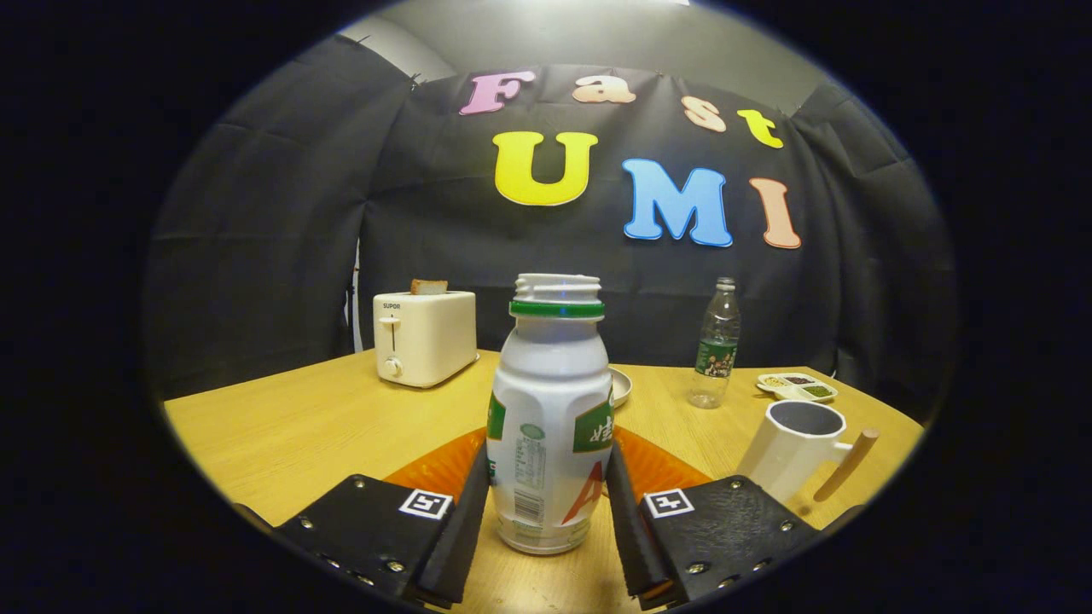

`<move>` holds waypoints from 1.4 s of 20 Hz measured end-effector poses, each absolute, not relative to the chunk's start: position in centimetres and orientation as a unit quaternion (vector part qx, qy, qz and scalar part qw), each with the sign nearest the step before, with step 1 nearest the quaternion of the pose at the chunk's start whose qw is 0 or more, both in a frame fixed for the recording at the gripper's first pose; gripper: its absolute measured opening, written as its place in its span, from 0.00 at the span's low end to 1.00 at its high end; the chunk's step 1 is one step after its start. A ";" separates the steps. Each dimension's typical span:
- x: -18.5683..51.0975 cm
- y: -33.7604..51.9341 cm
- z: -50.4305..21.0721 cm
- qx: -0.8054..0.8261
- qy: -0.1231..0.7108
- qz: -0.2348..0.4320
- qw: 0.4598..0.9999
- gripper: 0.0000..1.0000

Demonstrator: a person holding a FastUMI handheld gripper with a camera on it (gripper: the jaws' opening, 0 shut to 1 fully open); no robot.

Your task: Take the bottle from table, then pour the juice into the cup, finally place the bottle on the coaster

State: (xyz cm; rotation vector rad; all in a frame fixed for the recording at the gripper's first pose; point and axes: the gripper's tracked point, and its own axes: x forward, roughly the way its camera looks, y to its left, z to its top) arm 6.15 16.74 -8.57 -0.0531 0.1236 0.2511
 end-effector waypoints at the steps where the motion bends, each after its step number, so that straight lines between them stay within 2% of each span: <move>1: 6.1 16.5 -7.9 -0.017 0.060 0.123 0.990 0.67; 14: 7.1 12.3 -4.9 0.144 0.092 0.063 0.983 0.67; 21: 7.9 12.0 -6.7 0.244 0.125 0.053 0.960 0.67; 28: 8.8 11.6 -6.8 0.366 0.123 0.050 0.921 0.66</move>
